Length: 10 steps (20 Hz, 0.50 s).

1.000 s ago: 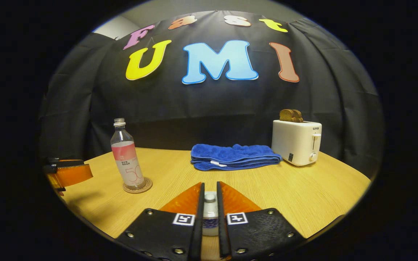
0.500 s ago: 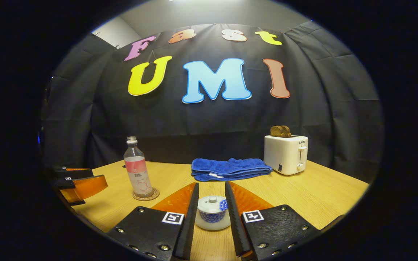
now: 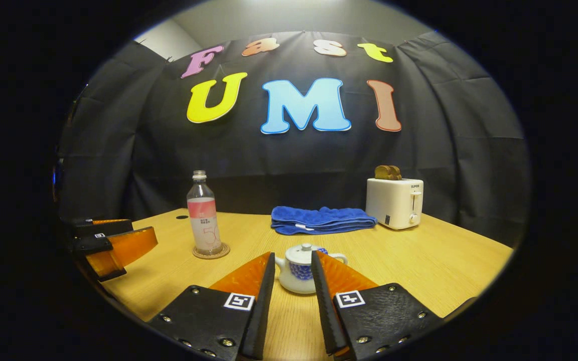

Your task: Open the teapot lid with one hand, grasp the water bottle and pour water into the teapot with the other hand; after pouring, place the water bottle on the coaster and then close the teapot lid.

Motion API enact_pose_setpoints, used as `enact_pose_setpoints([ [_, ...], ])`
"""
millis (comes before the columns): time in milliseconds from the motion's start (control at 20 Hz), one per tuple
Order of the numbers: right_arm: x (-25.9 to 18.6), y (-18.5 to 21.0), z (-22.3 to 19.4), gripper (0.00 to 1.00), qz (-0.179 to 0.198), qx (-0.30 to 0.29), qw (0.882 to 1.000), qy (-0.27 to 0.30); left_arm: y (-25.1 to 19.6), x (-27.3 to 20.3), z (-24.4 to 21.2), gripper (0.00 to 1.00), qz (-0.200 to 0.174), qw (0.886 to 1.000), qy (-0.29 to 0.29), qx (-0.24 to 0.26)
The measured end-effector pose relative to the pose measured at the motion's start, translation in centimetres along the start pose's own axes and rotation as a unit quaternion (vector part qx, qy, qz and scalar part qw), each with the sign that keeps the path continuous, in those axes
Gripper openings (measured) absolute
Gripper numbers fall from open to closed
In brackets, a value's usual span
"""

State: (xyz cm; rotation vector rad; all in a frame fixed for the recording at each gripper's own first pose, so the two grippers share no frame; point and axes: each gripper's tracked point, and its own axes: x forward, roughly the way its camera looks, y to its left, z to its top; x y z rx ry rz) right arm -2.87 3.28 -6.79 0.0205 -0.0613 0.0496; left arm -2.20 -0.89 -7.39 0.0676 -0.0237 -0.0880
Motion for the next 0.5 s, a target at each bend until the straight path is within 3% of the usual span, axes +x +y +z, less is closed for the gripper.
enact_pose_setpoints([
  [350,-0.6,0.2,0.8,0.44,-0.004,-0.003,1.0,-0.027,-0.5,-0.8,-0.7,0.98,0.014,1.0,-0.015,-0.005],
  [500,-0.7,0.1,0.6,0.44,-0.006,-0.001,1.0,-0.024,-0.4,-1.3,-0.1,0.97,0.02,0.999,-0.032,0.016],
])
